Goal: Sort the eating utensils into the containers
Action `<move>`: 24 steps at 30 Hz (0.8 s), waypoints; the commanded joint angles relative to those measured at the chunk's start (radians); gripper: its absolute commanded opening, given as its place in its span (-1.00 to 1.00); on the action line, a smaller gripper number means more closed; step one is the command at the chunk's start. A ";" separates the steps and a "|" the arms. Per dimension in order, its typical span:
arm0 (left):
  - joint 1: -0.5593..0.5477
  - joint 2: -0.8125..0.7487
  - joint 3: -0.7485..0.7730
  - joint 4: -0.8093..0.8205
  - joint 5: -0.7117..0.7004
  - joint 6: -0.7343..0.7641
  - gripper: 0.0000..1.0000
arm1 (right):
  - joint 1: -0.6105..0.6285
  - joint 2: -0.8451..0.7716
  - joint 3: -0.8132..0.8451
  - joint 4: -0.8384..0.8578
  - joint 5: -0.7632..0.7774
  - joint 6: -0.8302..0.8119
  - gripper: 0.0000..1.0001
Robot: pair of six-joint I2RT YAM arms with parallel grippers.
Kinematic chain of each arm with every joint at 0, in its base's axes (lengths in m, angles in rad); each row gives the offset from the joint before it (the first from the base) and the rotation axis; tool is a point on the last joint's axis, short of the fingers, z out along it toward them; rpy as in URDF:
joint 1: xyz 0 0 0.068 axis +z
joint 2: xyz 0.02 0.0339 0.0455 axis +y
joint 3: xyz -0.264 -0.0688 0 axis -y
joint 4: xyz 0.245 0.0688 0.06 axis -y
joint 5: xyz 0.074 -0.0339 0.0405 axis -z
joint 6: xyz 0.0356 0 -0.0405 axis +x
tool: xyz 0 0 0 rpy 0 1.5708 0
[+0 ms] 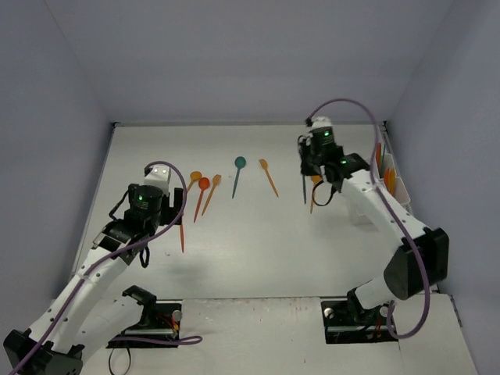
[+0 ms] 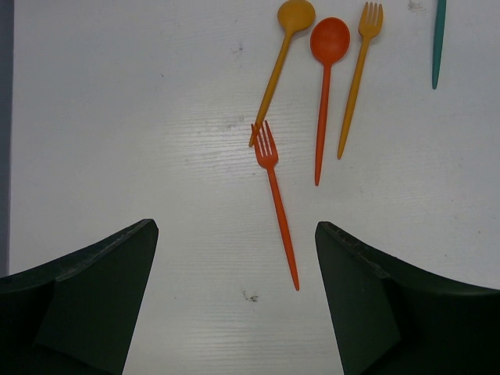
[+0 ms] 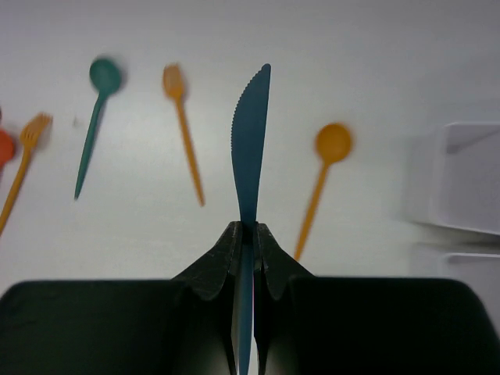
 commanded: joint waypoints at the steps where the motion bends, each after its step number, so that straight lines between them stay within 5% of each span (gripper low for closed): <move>1: 0.004 -0.023 0.018 0.047 -0.019 0.012 0.59 | -0.101 -0.173 0.072 0.014 0.139 -0.133 -1.00; 5: 0.004 -0.034 0.018 0.044 -0.020 0.013 0.59 | -0.217 -0.266 0.066 0.045 0.252 -0.227 -1.00; 14: 0.004 -0.058 0.018 0.041 -0.016 0.011 0.59 | -0.563 -0.392 -0.133 0.313 0.177 -0.331 -1.00; 24: 0.004 -0.099 0.019 0.038 -0.017 0.022 0.59 | -0.693 -0.315 -0.226 0.487 0.144 -0.441 -1.00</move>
